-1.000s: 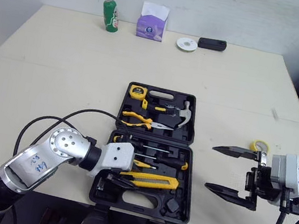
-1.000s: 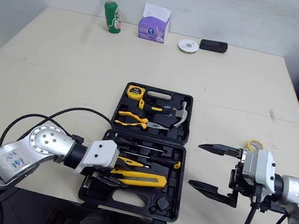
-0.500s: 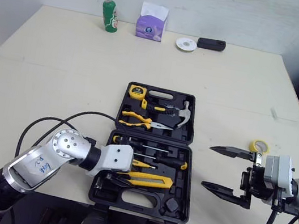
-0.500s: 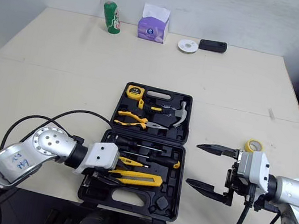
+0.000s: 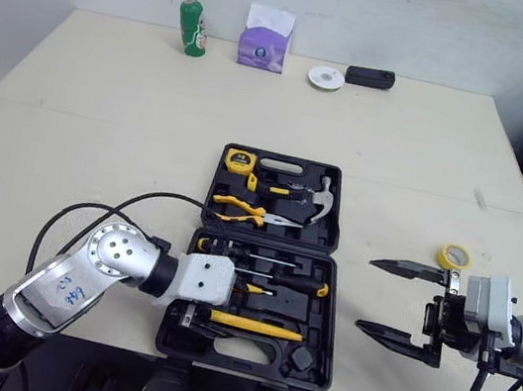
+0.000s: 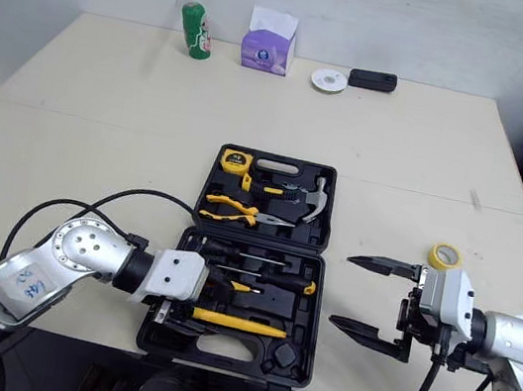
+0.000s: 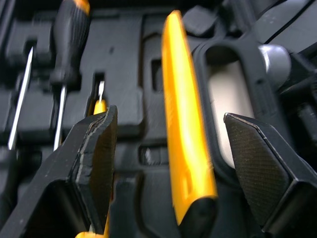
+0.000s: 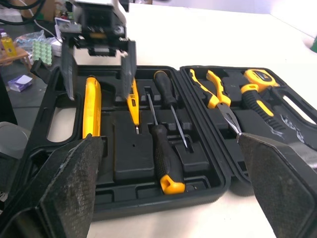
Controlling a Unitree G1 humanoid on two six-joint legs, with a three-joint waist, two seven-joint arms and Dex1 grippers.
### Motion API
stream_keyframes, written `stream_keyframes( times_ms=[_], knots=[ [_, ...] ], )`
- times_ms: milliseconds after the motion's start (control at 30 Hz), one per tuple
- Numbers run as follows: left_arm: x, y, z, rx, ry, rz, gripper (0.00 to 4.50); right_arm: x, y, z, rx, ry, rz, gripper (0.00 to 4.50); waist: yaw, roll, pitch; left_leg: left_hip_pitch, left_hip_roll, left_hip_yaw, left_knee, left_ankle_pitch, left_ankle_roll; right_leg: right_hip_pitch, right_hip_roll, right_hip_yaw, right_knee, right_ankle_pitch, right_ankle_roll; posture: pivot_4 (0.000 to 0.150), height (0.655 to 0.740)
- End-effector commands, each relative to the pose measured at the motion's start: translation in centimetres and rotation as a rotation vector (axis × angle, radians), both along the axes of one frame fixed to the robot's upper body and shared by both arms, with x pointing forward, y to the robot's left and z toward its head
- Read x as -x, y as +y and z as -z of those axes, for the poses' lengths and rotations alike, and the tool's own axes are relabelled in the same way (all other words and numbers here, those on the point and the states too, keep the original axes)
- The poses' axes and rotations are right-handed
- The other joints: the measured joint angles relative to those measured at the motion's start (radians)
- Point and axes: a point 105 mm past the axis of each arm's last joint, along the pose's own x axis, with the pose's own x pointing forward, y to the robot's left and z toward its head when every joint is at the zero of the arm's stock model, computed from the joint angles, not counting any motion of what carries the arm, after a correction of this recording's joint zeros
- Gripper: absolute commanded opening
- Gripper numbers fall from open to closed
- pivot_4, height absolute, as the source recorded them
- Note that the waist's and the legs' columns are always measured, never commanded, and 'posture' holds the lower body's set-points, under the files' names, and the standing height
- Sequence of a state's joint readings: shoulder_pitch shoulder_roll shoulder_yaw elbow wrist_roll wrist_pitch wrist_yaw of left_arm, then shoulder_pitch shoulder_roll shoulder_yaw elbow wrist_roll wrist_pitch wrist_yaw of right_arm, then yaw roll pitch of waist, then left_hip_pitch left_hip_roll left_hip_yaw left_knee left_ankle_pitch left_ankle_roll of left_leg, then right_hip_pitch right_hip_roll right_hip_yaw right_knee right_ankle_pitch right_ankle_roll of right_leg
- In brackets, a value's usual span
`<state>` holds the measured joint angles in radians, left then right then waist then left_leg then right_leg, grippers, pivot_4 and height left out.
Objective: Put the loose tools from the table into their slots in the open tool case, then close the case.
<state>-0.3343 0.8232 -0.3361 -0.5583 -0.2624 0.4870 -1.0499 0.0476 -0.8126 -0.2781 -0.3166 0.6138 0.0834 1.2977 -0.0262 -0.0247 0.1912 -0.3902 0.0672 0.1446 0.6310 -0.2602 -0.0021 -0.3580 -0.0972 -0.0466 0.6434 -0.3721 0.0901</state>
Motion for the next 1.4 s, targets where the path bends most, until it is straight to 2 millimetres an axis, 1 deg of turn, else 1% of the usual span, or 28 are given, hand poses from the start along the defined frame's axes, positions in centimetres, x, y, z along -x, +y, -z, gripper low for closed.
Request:
stream_keyframes(
  times_ms=[33, 133, 200, 300, 333, 367, 467, 500, 567, 733, 867, 967, 1133, 1267, 1400],
  knots=[
    [0.5, -0.2, -1.5, 0.081, -0.048, 0.051, 3.63, 0.0, 0.2, -0.3, -0.004, -0.028, -0.018, 4.50, 0.000, 0.000, 0.000, 0.000, 0.000, 0.000, 0.000, 0.000, 0.000, 0.000, 0.000, 0.000, 0.000, 0.000, 0.000, 0.150, 0.7400],
    [0.6, 0.0, -1.7, 0.118, -0.070, 0.077, 3.63, 0.0, 0.0, -0.2, -0.002, -0.027, -0.015, 4.50, 0.000, 0.000, 0.000, 0.000, 0.000, 0.000, 0.000, 0.000, 0.000, 0.000, 0.000, 0.000, 0.000, 0.000, 0.000, 0.150, 0.7400],
    [0.7, -0.4, -2.0, 0.182, -0.068, 0.084, 3.63, 0.0, -0.2, -0.1, 0.002, -0.025, -0.008, 4.50, 0.001, 0.000, 0.000, 0.000, 0.000, 0.000, 0.000, 0.000, 0.000, 0.000, 0.000, 0.000, 0.000, 0.000, 0.000, 0.150, 0.7400],
    [1.3, -0.7, -1.9, 0.210, -0.060, 0.134, 3.63, 0.0, -0.5, 0.1, 0.008, -0.021, 0.004, 4.50, 0.001, 0.000, 0.000, 0.000, 0.000, 0.000, 0.000, 0.000, 0.000, 0.000, 0.000, 0.000, 0.000, 0.000, 0.000, 0.150, 0.7400],
    [1.8, -0.7, -1.8, 0.213, -0.050, 0.166, 3.07, 0.1, -0.6, 0.2, 0.010, -0.020, 0.008, 4.50, 0.001, 0.000, 0.000, 0.000, 0.000, 0.000, 0.000, 0.000, 0.000, 0.000, 0.000, 0.000, 0.000, 0.000, 0.000, 0.150, 0.7400],
    [2.2, -0.8, -1.7, 0.212, -0.042, 0.190, 2.78, 0.1, -0.6, 0.2, 0.011, -0.018, 0.011, 4.50, 0.001, 0.000, 0.000, 0.000, 0.000, 0.000, 0.000, 0.000, 0.000, 0.000, 0.000, 0.000, 0.000, 0.000, 0.000, 0.150, 0.7400],
    [2.8, -0.9, -1.3, 0.204, -0.042, 0.223, 1.38, 0.2, -0.7, 0.3, 0.014, -0.015, 0.014, 4.50, -0.001, 0.000, 0.000, 0.000, 0.000, 0.000, 0.000, 0.000, 0.000, 0.000, 0.000, 0.000, 0.000, 0.000, 0.000, 0.150, 0.7400],
    [3.0, -1.0, -0.7, 0.184, -0.044, 0.231, 0.88, 0.2, -0.8, 0.3, 0.016, -0.015, 0.015, 4.50, -0.001, 0.000, 0.000, 0.000, 0.000, 0.000, 0.000, 0.000, 0.000, 0.000, 0.000, 0.000, 0.000, 0.000, 0.000, 0.150, 0.7400],
    [3.5, -1.0, 0.5, 0.147, -0.037, 0.243, 0.04, 0.3, -0.8, 0.4, 0.017, -0.014, 0.018, 4.50, 0.000, 0.000, 0.000, 0.000, 0.000, 0.000, 0.000, 0.000, 0.000, 0.000, 0.000, 0.000, 0.000, 0.000, 0.000, 0.150, 0.7400],
    [2.8, -0.9, 2.2, 0.115, -0.024, 0.157, 0.04, 0.4, -1.0, 0.1, 0.020, -0.018, 0.017, 4.50, 0.001, 0.000, 0.000, 0.000, 0.000, 0.000, 0.000, 0.000, 0.000, 0.000, 0.000, 0.000, 0.000, 0.000, 0.000, 0.150, 0.7400],
    [2.4, -0.7, 2.8, 0.075, -0.046, 0.140, 0.04, 0.6, -1.1, 0.1, 0.023, -0.013, 0.013, 4.50, 0.000, 0.000, 0.000, 0.000, 0.000, 0.000, 0.000, -0.002, 0.004, 0.000, 0.000, 0.000, 0.001, 0.000, 0.000, 0.150, 0.7400],
    [1.9, -1.0, 2.6, 0.090, -0.050, 0.117, 0.04, 0.9, -0.7, 0.1, 0.013, 0.000, -0.004, 4.50, 0.001, 0.000, 0.000, 0.000, 0.000, 0.000, 0.000, -0.002, 0.004, 0.000, 0.000, 0.000, 0.001, 0.000, 0.000, 0.150, 0.7400],
    [1.4, -1.1, 2.0, 0.125, -0.058, 0.094, 0.04, 0.9, -0.6, 0.2, 0.009, 0.001, -0.006, 4.50, 0.000, 0.000, 0.000, 0.000, 0.000, 0.000, 0.000, -0.002, 0.004, 0.000, 0.000, 0.000, 0.001, 0.000, 0.000, 0.150, 0.7400],
    [0.4, -1.2, 1.3, 0.168, -0.058, 0.033, 0.04, 1.0, -0.4, 0.2, -0.001, 0.010, -0.014, 4.50, 0.001, 0.000, 0.000, 0.000, 0.000, 0.000, 0.001, -0.002, 0.004, 0.000, 0.000, 0.000, 0.001, 0.000, 0.000, 0.150, 0.7400],
    [0.3, -1.2, 1.0, 0.196, -0.063, 0.036, 0.04, 1.0, -0.4, 0.3, 0.000, 0.017, -0.012, 4.50, 0.000, 0.000, 0.000, 0.000, 0.000, 0.000, 0.001, -0.002, 0.004, 0.000, 0.000, 0.000, 0.001, 0.000, 0.000, 0.150, 0.7400]
  ],
)
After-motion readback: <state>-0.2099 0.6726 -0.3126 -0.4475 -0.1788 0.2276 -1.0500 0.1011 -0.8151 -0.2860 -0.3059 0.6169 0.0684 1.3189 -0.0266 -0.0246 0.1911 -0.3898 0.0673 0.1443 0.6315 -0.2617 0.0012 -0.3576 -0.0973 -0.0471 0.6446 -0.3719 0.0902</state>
